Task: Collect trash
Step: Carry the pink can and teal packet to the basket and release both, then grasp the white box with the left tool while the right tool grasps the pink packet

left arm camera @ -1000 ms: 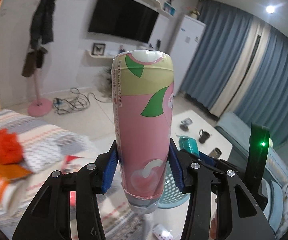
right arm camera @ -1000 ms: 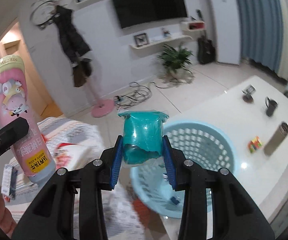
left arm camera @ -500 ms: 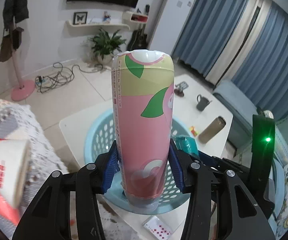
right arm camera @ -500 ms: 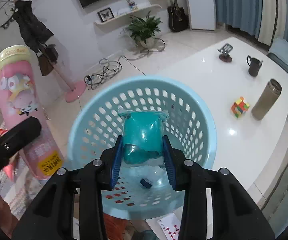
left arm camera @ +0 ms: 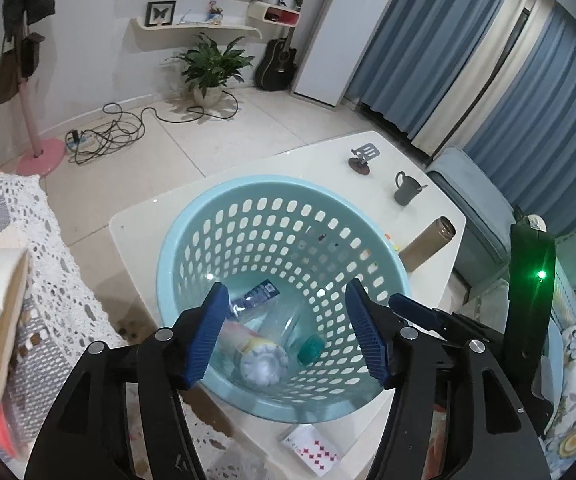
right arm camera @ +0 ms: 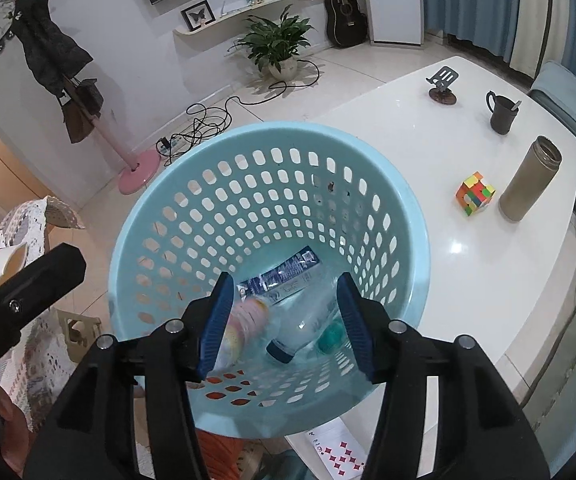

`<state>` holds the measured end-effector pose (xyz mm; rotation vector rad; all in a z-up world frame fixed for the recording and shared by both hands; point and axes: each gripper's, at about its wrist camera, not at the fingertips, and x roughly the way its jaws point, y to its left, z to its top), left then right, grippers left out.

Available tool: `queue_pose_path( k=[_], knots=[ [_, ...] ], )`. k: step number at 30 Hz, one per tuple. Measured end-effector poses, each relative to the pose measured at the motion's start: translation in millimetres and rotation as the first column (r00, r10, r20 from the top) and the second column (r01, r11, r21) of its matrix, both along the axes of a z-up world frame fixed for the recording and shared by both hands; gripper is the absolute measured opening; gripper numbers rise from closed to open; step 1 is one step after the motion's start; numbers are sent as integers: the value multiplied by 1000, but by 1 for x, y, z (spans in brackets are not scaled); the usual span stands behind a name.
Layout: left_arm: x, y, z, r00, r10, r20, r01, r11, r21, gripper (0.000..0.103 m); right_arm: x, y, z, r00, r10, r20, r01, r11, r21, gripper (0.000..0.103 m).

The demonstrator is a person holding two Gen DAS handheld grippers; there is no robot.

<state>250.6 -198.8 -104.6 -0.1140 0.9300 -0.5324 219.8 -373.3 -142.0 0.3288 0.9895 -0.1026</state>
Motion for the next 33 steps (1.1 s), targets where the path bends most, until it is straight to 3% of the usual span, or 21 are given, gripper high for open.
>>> queue_pose_path(
  k=[11,21,27,33],
  knots=[
    [-26,18,14,1000,13,27,-12,999,-36,59,-14,23,28,998,40,50,-39,999,-26,50],
    [-77,78,66,982,121,146,-107,990,-96,59,-33,80,86,971,165,172,-155,985,-70,50],
    [-118,156,92,940,277,200,-259,959,-111,62,-45,130,115,934,267,239,-253,963,-88,50],
    [-159,254,107,848,483,220,-470,876,-110,69,-56,187,130,886,374,275,-358,927,-110,50]
  ],
)
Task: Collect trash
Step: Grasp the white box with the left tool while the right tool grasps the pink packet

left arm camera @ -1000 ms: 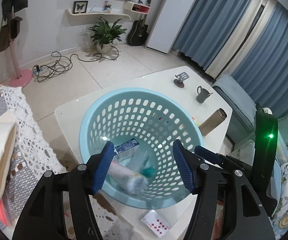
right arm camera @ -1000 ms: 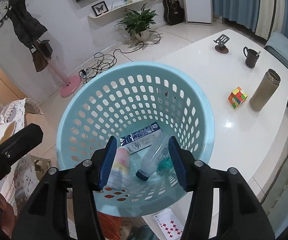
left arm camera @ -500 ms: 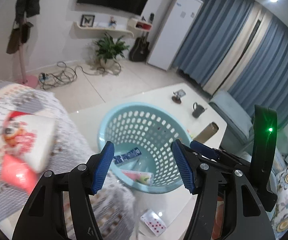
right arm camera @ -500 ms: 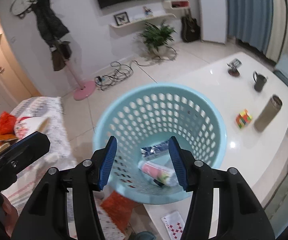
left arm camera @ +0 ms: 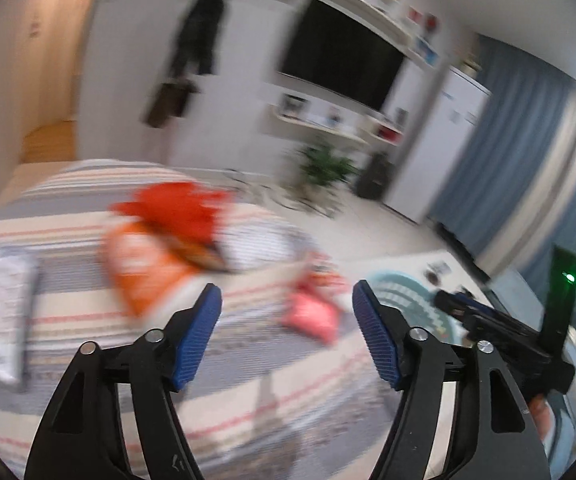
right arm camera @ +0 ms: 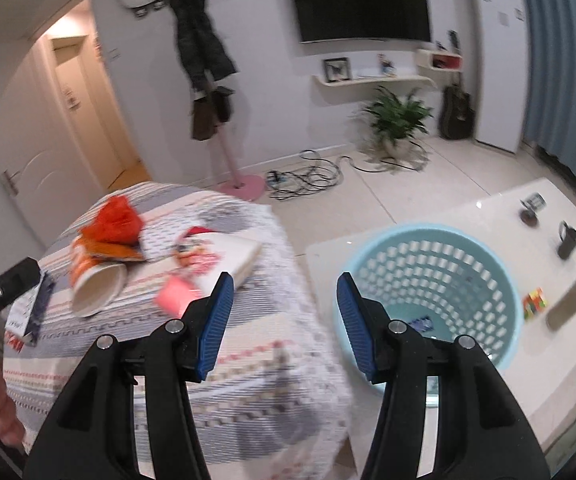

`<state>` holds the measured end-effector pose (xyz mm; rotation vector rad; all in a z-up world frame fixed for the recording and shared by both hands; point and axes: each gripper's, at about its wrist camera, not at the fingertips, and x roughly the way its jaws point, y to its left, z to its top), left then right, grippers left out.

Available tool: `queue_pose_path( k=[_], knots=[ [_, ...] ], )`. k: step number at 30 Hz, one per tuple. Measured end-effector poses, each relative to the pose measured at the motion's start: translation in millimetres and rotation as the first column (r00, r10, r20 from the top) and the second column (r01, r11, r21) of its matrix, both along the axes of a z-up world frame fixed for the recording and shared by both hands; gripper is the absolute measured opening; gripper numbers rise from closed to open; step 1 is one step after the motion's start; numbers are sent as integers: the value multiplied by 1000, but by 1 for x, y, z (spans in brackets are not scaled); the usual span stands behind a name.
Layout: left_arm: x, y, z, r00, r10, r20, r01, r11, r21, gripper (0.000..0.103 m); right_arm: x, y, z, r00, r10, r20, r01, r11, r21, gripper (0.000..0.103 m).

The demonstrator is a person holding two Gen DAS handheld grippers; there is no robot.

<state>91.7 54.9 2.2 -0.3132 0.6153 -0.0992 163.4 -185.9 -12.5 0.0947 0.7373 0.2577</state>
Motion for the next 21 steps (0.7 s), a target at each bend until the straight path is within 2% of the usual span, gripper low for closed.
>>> queue_pose_path(
  k=[3,6,8,10,13,16,21],
  knots=[
    [-21,54,3,992,124,-4,-124,992,26,72,-3,26,-3,999,47,-9,-47,999,-4,50],
    [-37,91,2,978,208,-14,-207,977,50,80,0,50,-14,996,78,-45,-78,997,-5,50],
    [-44,111,-1,972,233,-30,-231,971,59,86,4,62,-24,993,93,-74,-93,996,10,56],
    [-46,127,-8,966,252,-63,-247,966,76,87,7,72,-33,992,84,-96,-83,996,12,65],
    [-40,147,-23,957,267,-118,-257,962,93,89,18,88,-46,989,71,-126,-72,997,0,69],
    [-39,149,-33,945,304,-123,-284,946,160,89,28,97,-56,988,62,-145,-64,998,-14,73],
    [-28,157,-42,935,318,-154,-287,938,192,89,42,112,-65,984,66,-167,-75,996,-43,75]
  ],
)
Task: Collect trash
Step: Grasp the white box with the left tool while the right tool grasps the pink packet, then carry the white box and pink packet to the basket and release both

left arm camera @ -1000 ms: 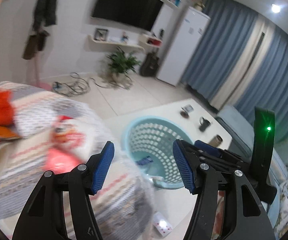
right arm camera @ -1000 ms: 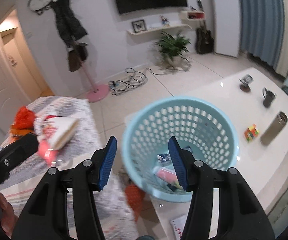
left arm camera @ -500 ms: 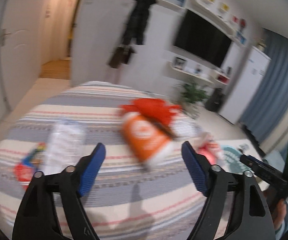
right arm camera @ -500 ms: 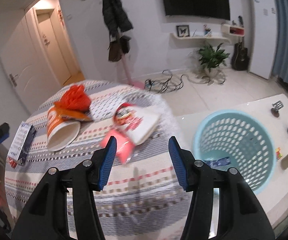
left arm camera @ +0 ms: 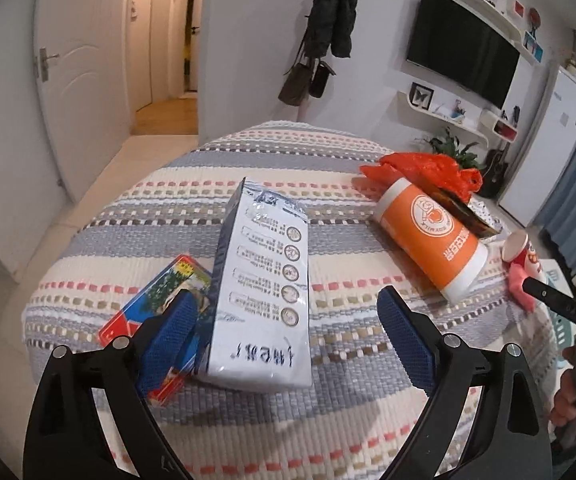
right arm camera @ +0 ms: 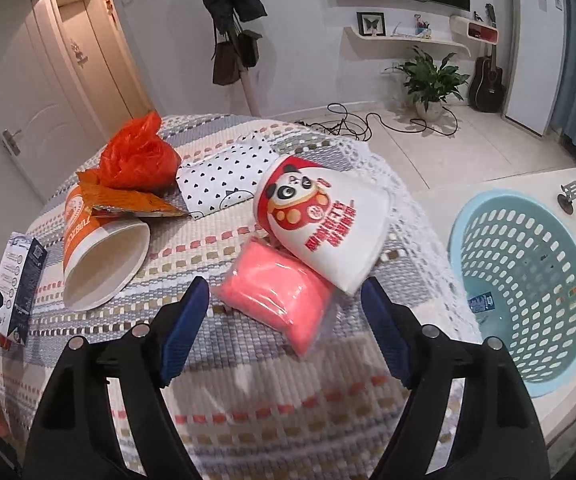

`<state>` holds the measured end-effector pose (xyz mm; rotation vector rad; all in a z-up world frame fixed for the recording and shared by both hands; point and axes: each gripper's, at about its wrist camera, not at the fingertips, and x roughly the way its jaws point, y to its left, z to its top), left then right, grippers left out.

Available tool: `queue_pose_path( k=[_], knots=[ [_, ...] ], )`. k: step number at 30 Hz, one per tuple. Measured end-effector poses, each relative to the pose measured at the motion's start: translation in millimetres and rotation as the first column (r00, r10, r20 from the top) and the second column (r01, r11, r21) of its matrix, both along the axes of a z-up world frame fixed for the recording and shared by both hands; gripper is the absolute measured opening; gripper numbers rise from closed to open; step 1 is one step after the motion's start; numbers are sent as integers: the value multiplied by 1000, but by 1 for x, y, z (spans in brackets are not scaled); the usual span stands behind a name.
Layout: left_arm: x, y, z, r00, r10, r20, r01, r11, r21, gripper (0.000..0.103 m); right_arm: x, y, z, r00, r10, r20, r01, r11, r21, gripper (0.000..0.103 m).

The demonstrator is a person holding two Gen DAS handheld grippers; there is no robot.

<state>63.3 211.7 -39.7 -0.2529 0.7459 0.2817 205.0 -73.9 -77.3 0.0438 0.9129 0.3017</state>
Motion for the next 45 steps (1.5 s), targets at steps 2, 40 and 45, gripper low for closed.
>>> queue_pose_path(
  k=[2,40,45],
  knots=[
    [7,-3,-3,999,1,-32,0,1000,27,89,4,5,-2,1000,3,-9,-3,1000,-10,75],
    [-11,-58,35,977,-169,133,180,981,-75,51,-63,53,47,969,229,92,-231,973,11,60],
    [-1,-96,69,946,-246,212,260,965,-39,51,-61,26,81,966,186,182,-192,981,12,60]
  ],
)
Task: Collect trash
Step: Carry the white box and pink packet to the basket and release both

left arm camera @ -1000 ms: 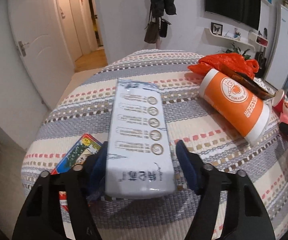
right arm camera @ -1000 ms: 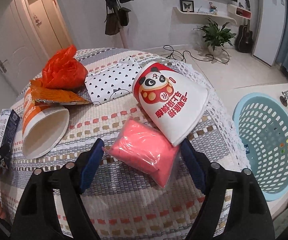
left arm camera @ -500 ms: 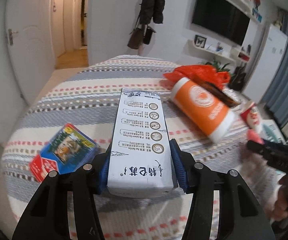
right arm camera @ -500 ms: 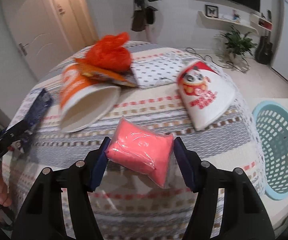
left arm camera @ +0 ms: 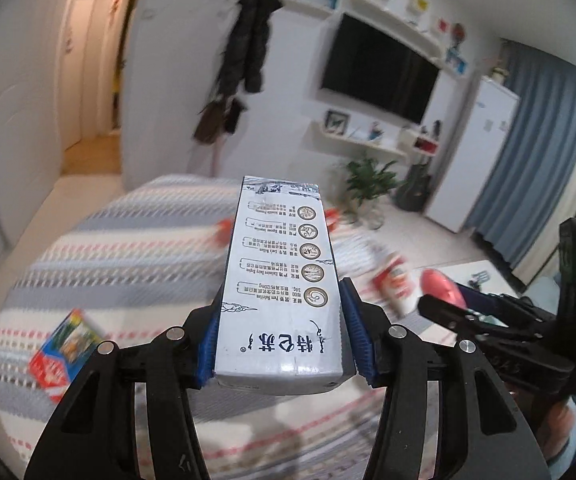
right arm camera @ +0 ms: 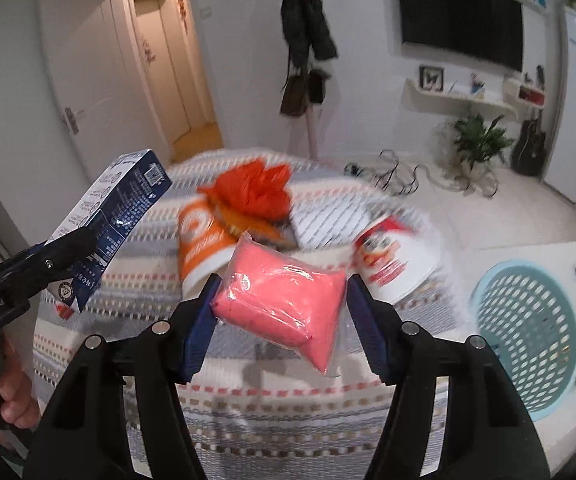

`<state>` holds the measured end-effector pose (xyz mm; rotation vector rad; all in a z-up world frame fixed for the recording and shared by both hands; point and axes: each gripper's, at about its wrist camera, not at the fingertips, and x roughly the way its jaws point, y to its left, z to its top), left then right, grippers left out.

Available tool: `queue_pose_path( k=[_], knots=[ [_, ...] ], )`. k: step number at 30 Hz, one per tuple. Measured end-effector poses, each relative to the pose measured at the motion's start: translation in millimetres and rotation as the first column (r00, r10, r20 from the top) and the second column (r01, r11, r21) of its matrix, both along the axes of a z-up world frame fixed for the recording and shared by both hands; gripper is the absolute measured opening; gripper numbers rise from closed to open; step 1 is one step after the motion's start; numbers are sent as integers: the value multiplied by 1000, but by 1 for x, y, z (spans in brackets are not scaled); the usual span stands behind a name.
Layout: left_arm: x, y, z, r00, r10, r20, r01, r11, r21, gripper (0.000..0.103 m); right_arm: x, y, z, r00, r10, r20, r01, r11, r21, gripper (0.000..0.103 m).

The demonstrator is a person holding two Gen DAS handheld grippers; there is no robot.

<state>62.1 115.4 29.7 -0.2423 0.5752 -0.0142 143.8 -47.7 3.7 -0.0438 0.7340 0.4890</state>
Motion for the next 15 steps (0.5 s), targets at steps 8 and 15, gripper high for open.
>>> queue_pose_path(
  k=[8,15],
  knots=[
    [34,-80,29,986,-156,59,154,988,26,51,11,-70,35,986,-145,86,144,989,28,60],
    [65,-151,22,959,-279,56,277,960,40,51,29,-151,23,947,-314,68,311,949,41,60]
  ],
)
